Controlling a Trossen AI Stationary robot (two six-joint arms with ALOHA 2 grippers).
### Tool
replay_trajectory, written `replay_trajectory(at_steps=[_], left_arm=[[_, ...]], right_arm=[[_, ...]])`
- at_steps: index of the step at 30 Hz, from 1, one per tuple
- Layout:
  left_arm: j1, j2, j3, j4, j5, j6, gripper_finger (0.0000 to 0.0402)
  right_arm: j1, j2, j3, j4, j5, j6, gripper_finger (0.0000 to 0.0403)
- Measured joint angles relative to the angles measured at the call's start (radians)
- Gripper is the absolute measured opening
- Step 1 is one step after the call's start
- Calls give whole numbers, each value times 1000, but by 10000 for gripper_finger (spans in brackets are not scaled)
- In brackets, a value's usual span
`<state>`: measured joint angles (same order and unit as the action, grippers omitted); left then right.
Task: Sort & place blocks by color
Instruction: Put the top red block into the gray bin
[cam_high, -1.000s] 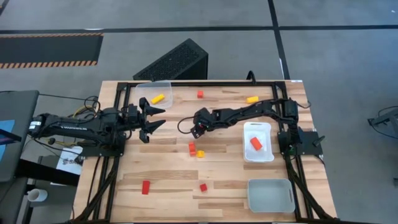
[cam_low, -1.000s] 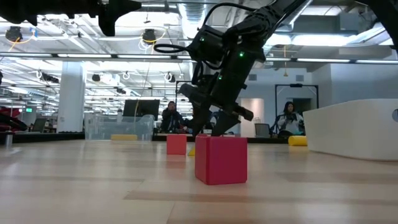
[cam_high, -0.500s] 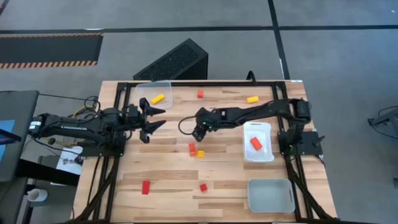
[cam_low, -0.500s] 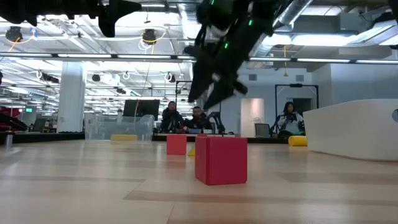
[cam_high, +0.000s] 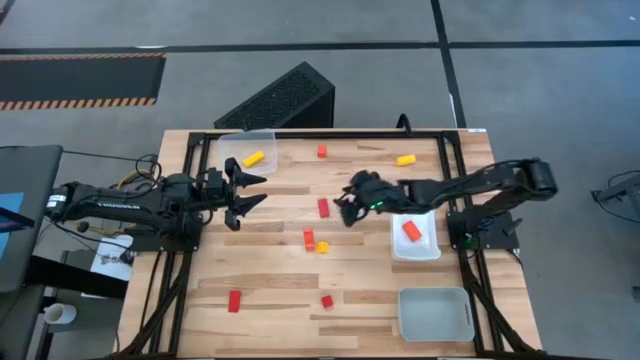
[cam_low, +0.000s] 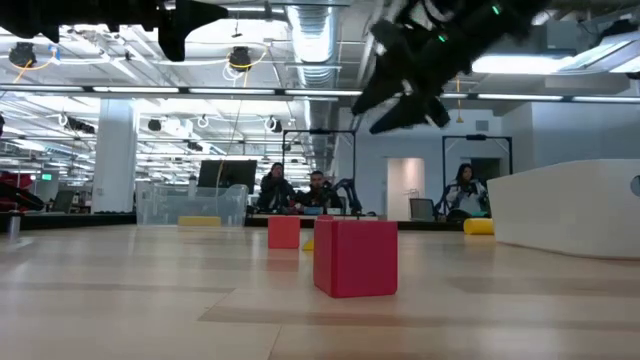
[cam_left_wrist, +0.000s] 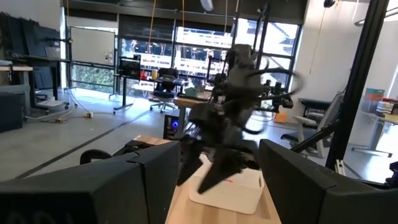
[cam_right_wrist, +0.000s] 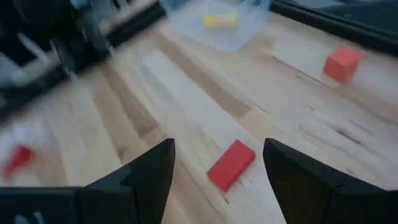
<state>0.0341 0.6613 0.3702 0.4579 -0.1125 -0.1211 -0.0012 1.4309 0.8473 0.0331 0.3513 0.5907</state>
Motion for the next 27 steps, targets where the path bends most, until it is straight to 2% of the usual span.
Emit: replay_trajectory(at_steps=[2,4,9,11,21,27], left_arm=[[0,0,0,4,-1,0,208],[0,0,0,4,-3,0,208],[0,0,0,6,-35,0,208],[0,0,0,5,-49,0,208],[0,0,0,0,-57,0,208],[0,0,0,-12,-52,0,208]], right_arm=[[-13,-36,-91,178,-18,31,269],[-13,-49,-131,284,-32,34,269],[-11,23,-56,249,-49,-4,269],[-10,79,20,168,-53,-12,269],[-21,478,529,-556,-42,142,269],[-25,686,752,-741,-56,142,269]])
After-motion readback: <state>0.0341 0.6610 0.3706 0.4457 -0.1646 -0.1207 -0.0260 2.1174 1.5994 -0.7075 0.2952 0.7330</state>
